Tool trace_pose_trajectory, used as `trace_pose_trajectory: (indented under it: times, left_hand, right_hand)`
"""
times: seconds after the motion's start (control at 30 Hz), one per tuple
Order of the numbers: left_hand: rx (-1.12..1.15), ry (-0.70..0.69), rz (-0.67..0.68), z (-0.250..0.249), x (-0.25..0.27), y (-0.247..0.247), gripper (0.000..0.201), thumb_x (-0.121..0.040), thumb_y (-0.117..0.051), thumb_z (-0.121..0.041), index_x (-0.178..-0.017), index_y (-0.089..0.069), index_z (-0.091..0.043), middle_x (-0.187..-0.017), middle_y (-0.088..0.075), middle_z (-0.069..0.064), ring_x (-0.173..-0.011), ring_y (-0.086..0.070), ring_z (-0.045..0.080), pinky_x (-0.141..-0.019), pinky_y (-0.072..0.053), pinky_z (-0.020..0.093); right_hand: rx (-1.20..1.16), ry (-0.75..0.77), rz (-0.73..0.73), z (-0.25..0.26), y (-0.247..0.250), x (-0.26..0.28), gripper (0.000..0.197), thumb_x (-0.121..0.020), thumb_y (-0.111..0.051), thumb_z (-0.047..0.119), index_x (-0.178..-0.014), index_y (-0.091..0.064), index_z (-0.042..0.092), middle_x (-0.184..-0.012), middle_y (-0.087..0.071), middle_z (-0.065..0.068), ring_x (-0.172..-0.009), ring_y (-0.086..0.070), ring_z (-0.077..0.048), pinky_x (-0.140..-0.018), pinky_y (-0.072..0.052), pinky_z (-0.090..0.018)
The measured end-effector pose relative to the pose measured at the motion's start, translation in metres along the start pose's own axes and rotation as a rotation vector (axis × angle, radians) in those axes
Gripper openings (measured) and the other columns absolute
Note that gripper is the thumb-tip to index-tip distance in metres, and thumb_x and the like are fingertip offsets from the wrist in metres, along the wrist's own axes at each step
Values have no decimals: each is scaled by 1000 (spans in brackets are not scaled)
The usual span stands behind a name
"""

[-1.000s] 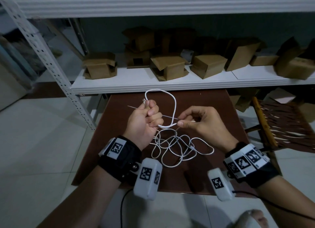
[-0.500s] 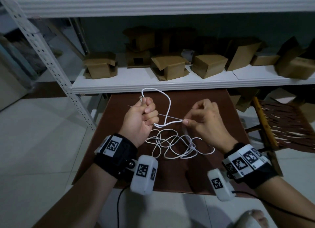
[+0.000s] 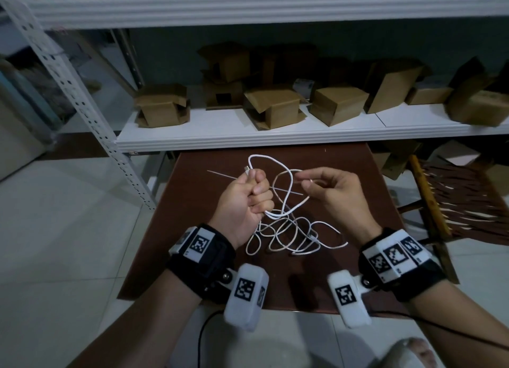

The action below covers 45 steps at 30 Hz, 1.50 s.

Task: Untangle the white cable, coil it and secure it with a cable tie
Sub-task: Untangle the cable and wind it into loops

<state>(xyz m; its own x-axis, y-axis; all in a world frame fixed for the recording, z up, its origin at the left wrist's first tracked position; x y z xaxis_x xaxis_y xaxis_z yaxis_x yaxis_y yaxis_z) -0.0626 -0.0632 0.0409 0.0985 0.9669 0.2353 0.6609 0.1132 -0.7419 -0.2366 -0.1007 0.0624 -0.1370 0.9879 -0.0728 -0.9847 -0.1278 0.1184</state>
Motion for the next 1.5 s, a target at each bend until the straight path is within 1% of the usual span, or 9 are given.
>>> trace_pose_trajectory:
  times: [0.1, 0.17, 0.37, 0.5, 0.67, 0.87, 1.03, 1.27, 1.5]
  left_hand:
    - [-7, 23, 1, 3, 1, -1, 36, -114, -29, -20, -83, -46, -13, -58, -34, -6, -38, -25, 2, -38, -20, 16]
    - [-10, 35, 6, 4, 1, -2, 36, -114, -29, -19, -83, -46, -13, -58, -34, -6, -38, -26, 2, -37, -21, 16]
    - [-55, 72, 42, 8, 2, -5, 36, -114, -27, -17, -84, -46, -14, -58, -35, -7, -40, -26, 2, -39, -20, 16]
    - [-102, 98, 52, 10, 3, -5, 35, -114, -28, -18, -85, -47, -14, -58, -35, -7, -40, -26, 2, -40, -19, 16]
    - [-240, 104, 31, 12, 4, -3, 35, -116, -30, -18, -85, -46, -13, -59, -37, -5, -40, -25, 0, -39, -18, 15]
    - [-491, 16, -20, 8, 1, 3, 35, -116, -33, -18, -84, -47, -12, -60, -42, -5, -42, -24, 0, -37, -21, 13]
    - [-655, -35, -55, 5, 4, 5, 35, -115, -36, -19, -83, -48, -14, -62, -43, -3, -42, -26, 0, -39, -21, 14]
    - [-684, -33, -2, 7, 6, 0, 36, -115, -36, -20, -82, -49, -13, -61, -44, -5, -43, -26, 0, -41, -21, 14]
    - [-652, -9, -9, 9, 4, 0, 35, -116, -35, -19, -83, -48, -13, -61, -43, -4, -43, -25, 1, -39, -21, 14]
  right_hand:
    - [-169, -12, -8, -2, -1, 1, 22, -91, -70, -11, -112, -68, -4, -97, -81, -13, -87, -75, -11, -74, -55, -20]
    - [-243, -14, -31, 0, 0, 2, 29, -91, -69, -12, -118, -62, -5, -99, -81, -12, -84, -76, -9, -70, -56, -19]
    - [-470, -63, -17, 1, -5, 4, 31, -93, -63, -12, -124, -60, -8, -99, -81, -11, -83, -77, -13, -72, -60, -21]
    - [-541, -105, 25, -2, -10, 4, 31, -96, -60, -9, -126, -59, -10, -110, -76, -25, -91, -76, -25, -88, -62, -31]
    - [-534, -102, 23, -2, -11, 5, 30, -95, -62, -9, -124, -61, -8, -110, -76, -27, -89, -75, -24, -86, -62, -28]
    - [-429, -89, 30, 3, -13, 7, 24, -92, -68, -6, -116, -68, -8, -98, -79, -20, -79, -76, -17, -74, -60, -21]
    - [-267, -48, 31, 11, -15, 11, 38, -72, -86, 12, -108, -75, 2, -95, -81, -15, -88, -79, -21, -83, -61, -24]
    - [-352, -80, 15, 7, -15, 10, 38, -79, -77, -16, -114, -70, -4, -102, -80, -17, -94, -78, -21, -81, -61, -24]
    - [-540, -129, 32, 7, -16, 11, 43, -84, -68, -18, -125, -64, -5, -113, -77, -23, -93, -78, -21, -80, -61, -24]
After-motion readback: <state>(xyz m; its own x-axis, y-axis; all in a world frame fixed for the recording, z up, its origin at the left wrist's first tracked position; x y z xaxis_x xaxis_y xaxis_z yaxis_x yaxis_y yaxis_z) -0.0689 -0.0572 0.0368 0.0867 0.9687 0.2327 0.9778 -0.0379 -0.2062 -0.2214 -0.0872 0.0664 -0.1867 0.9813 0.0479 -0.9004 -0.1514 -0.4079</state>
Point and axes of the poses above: each hand's wrist, its own x-axis away from the middle knuckle, its own y-axis out of the back of the hand, z = x × y, the point moved 8 cm from there along -x, towards the middle knuckle
